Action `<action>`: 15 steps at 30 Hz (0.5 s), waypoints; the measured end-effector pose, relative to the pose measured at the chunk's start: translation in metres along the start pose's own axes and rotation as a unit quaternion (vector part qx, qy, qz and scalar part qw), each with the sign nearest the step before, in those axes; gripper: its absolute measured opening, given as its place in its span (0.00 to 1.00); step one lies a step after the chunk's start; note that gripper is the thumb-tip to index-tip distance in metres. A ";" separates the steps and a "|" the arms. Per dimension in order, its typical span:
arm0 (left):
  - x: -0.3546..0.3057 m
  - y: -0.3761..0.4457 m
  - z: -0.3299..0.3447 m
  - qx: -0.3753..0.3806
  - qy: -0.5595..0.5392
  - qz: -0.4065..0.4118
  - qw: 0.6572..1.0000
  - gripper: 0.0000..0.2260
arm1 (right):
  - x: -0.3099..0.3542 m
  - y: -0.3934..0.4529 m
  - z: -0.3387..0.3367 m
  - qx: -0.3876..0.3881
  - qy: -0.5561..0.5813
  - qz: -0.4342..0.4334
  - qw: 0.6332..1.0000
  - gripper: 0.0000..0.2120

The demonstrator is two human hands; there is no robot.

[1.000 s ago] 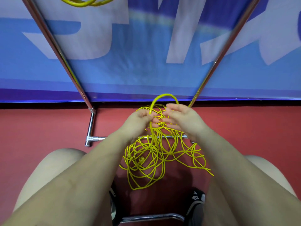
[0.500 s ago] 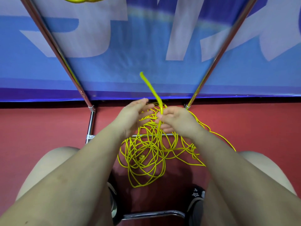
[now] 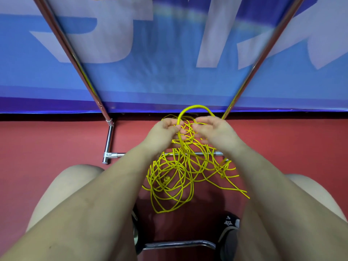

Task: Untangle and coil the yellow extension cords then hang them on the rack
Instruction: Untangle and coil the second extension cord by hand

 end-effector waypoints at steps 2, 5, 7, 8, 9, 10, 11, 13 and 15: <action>-0.002 0.003 -0.010 -0.036 -0.063 -0.013 0.997 0.07 | -0.008 -0.001 0.014 0.042 -0.187 -0.037 0.981 0.14; -0.004 0.006 -0.020 -0.060 -0.163 -0.037 0.984 0.06 | -0.016 -0.003 0.027 0.081 -0.260 -0.069 0.960 0.13; -0.004 0.006 -0.022 -0.065 -0.212 -0.050 0.974 0.06 | -0.011 -0.002 0.026 0.064 -0.276 -0.100 0.954 0.10; -0.004 0.006 -0.022 -0.067 -0.227 -0.055 0.970 0.06 | -0.008 -0.003 0.025 0.058 -0.282 -0.115 0.951 0.09; -0.005 0.006 -0.023 -0.068 -0.240 -0.059 0.967 0.06 | -0.005 -0.003 0.025 0.054 -0.282 -0.125 0.950 0.07; -0.005 0.006 -0.023 -0.067 -0.251 -0.061 0.964 0.06 | -0.003 -0.004 0.025 0.050 -0.277 -0.132 0.951 0.07; -0.006 0.006 -0.023 -0.064 -0.262 -0.062 0.961 0.06 | -0.001 -0.005 0.025 0.045 -0.269 -0.138 0.952 0.07; -0.009 0.007 -0.023 -0.049 -0.275 -0.056 0.959 0.05 | 0.004 -0.006 0.026 0.036 -0.248 -0.144 0.957 0.07; -0.010 0.008 -0.023 -0.037 -0.246 -0.051 0.967 0.07 | 0.009 -0.008 0.026 0.039 -0.174 -0.128 0.976 0.08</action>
Point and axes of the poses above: each hand's wrist, its own y-axis towards the middle knuckle, its own z-axis out of the palm, x = y × z, the point moved 8 cm from there along y, towards the middle knuckle, and after that the axes turned 4 degrees about -x, right-handed, at the moved point
